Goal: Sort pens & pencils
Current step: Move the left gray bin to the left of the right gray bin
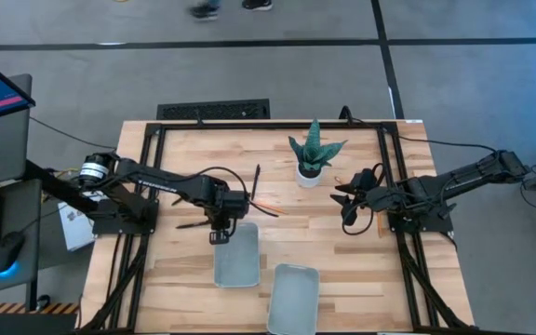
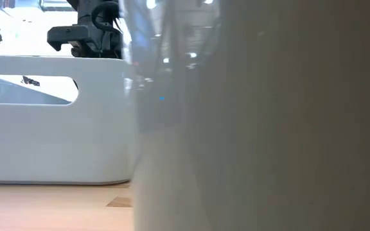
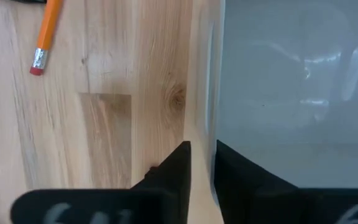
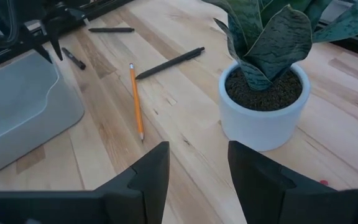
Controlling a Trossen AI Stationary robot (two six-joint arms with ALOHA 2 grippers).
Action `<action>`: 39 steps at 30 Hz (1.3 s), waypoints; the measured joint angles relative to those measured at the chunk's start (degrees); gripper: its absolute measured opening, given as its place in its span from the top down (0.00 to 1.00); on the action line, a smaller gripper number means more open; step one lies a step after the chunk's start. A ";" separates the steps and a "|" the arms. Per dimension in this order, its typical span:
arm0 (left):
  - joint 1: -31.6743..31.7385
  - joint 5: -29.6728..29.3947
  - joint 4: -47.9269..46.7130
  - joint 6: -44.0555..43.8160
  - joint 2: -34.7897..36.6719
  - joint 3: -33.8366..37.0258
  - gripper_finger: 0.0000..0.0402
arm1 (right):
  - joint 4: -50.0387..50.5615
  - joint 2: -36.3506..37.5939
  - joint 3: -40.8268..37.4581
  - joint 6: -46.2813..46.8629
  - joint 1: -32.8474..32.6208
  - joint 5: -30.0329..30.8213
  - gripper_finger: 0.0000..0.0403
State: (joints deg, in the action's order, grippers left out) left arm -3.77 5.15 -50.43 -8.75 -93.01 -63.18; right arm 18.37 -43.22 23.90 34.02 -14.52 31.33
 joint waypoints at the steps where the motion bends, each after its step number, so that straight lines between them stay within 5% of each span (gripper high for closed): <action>1: 0.00 0.00 -0.02 -0.02 0.00 0.00 0.89 | 0.00 0.00 0.00 0.00 0.00 -0.01 0.54; 9: 0.00 0.00 0.06 -1.30 0.00 0.00 0.99 | 0.00 0.00 0.00 0.00 0.00 -0.02 0.54; 34: -2.35 6.14 0.81 -1.40 0.04 -3.71 1.00 | 0.02 0.00 0.00 -0.03 0.00 -0.01 0.54; 39: -5.38 0.58 -1.29 -1.43 0.13 -8.59 1.00 | 0.02 0.00 0.00 -0.04 0.00 -0.02 0.54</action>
State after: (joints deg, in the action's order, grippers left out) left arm -9.15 5.73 -51.73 -10.18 -92.88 -71.76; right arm 18.39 -43.22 23.90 33.98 -14.52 31.32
